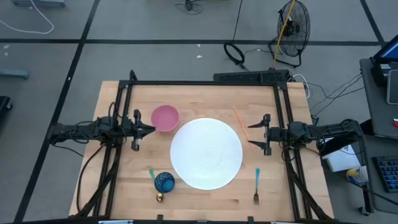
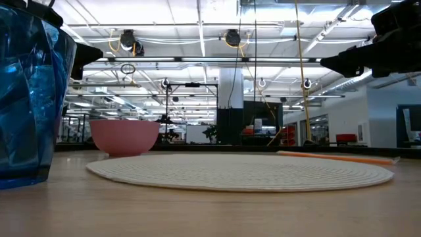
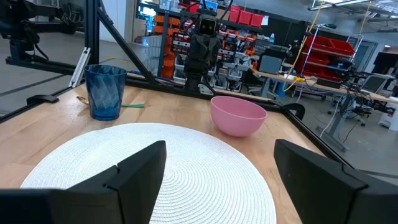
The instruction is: Pick & Place Utensil
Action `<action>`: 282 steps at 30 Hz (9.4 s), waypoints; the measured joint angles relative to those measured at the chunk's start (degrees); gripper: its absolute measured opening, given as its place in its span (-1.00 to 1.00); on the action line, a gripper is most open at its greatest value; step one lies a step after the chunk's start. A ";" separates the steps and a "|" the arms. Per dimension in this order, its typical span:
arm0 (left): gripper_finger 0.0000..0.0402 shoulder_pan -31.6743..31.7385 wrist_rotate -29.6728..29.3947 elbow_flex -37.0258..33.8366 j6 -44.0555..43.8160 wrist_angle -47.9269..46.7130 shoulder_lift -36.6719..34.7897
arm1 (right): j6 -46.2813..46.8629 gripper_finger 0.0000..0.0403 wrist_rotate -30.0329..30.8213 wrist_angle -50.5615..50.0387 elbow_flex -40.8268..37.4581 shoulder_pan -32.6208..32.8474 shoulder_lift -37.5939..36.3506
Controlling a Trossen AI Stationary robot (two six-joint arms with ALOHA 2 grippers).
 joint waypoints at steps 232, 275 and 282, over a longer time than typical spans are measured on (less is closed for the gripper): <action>-0.44 0.10 -10.97 38.36 -7.56 -36.20 48.66 | 6.36 -0.63 4.53 -0.67 21.36 -0.11 23.66; -0.43 34.07 -5.63 39.15 -17.84 -40.10 64.37 | 10.81 -0.63 4.26 -1.31 21.45 -0.11 29.62; -0.43 36.43 -4.57 39.15 -17.84 -39.45 67.21 | 10.96 -0.63 0.76 -1.36 21.45 -0.09 29.62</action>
